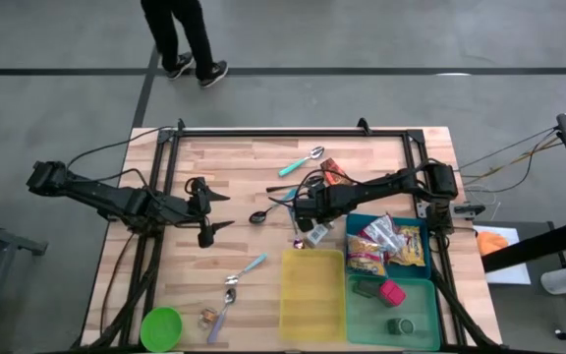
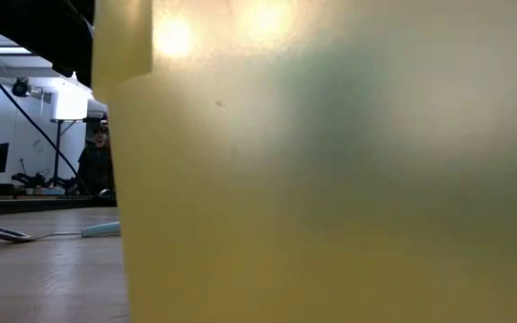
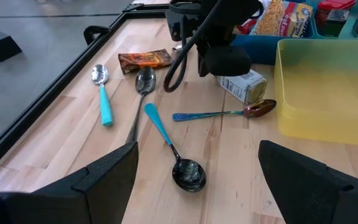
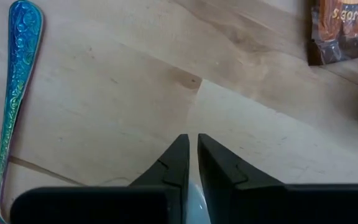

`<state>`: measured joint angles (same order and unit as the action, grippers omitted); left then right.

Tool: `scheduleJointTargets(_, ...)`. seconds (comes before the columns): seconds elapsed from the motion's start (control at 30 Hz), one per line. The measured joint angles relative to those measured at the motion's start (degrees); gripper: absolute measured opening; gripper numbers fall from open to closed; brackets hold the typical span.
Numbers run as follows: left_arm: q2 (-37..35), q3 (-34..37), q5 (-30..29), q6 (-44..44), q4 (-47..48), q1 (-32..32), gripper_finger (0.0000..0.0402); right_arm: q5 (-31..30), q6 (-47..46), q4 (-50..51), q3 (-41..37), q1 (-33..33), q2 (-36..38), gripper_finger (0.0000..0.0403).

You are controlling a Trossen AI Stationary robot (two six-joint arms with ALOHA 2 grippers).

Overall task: Pick & Place Food Item
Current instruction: Put the white seasoning bottle into the green bin

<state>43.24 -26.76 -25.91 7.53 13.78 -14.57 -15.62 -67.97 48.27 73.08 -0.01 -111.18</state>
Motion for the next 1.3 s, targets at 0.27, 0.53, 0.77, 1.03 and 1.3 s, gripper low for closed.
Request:
scheduleJointTargets(0.27, 0.0, 0.0, 0.0, 0.0, 0.0, 0.0, 0.0335, 0.2, 7.1, 3.7, 2.5, 0.0, 0.8, 0.0028)
scheduleJointTargets(0.53, 0.0, 0.0, 0.0, 0.0, 0.2, 0.0, 0.0335, 3.6, 33.1, 4.2, 7.2, 0.6, 3.4, 0.0028)
scheduleJointTargets(0.77, 0.0, 0.0, 0.0, 0.0, 0.4, 0.0, 0.0335, 11.1, 60.7, 8.8, 9.7, 2.1, 4.1, 0.0028)
scheduleJointTargets(1.03, 0.0, 0.0, 0.0, 0.0, 0.5, 0.0, 0.0335, 11.1, 58.4, 9.4, 10.3, 2.4, 4.1, 0.0028)
scheduleJointTargets(1.3, 0.0, 0.0, 0.0, 0.0, 0.5, 0.0, 0.0335, 3.9, 34.1, 9.2, 12.6, 2.4, 6.2, 0.0043)
